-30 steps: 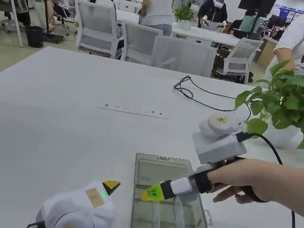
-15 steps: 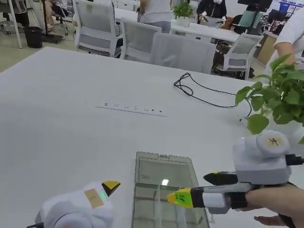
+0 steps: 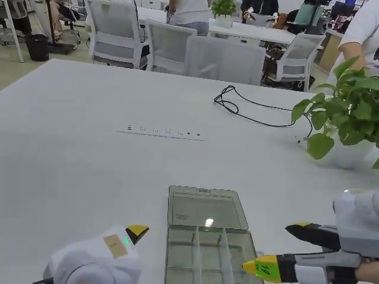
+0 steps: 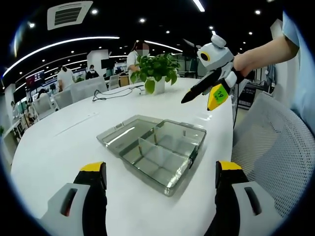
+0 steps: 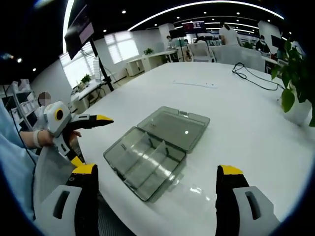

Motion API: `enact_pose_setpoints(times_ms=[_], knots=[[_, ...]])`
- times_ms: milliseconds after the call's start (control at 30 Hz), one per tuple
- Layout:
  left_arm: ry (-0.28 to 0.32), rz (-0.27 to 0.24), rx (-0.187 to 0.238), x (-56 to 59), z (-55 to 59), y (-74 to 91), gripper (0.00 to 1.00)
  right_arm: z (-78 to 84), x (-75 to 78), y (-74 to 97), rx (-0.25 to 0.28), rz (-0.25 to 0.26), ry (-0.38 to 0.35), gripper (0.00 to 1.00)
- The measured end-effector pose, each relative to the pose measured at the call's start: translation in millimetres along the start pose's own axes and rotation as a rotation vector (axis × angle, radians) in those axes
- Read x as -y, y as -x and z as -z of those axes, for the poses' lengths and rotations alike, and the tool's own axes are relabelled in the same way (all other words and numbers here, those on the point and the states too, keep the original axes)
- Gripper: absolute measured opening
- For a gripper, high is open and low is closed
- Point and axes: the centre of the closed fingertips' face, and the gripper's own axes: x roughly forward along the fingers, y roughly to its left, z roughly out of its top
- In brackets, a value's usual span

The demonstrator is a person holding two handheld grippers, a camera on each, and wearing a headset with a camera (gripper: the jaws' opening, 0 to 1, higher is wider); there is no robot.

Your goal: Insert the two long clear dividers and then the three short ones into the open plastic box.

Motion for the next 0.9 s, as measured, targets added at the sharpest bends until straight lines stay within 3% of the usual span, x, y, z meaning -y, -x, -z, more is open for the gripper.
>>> enact_pose_setpoints(times_ms=[267, 433, 600, 667, 800, 900], knots=[[0.019, -0.004, -0.004, -0.7, 2.3, 0.0, 0.94, 18.3, 7.7, 11.3, -0.029, 0.003, 0.026, 1.00], [0.027, -0.010, -0.005, -1.9, 3.0, 0.5, 0.95, 23.8, 15.5, 20.2, -0.049, 0.002, 0.081, 1.00], [0.030, -0.014, -0.007, -2.5, 3.5, 0.4, 0.95, 32.3, 24.7, 28.0, -0.101, 0.003, 0.154, 1.00], [0.031, -0.014, -0.012, -2.3, 4.8, 0.1, 0.95, 37.7, 29.6, 30.2, -0.145, 0.003, 0.201, 1.00], [0.034, -0.015, -0.011, -2.5, 4.9, 0.1, 0.95, 40.4, 31.5, 29.3, -0.182, -0.012, 0.244, 1.00], [0.041, -0.017, -0.013, -3.5, 6.1, -0.1, 0.95, 44.9, 34.7, 27.2, -0.239, -0.029, 0.318, 1.00]])
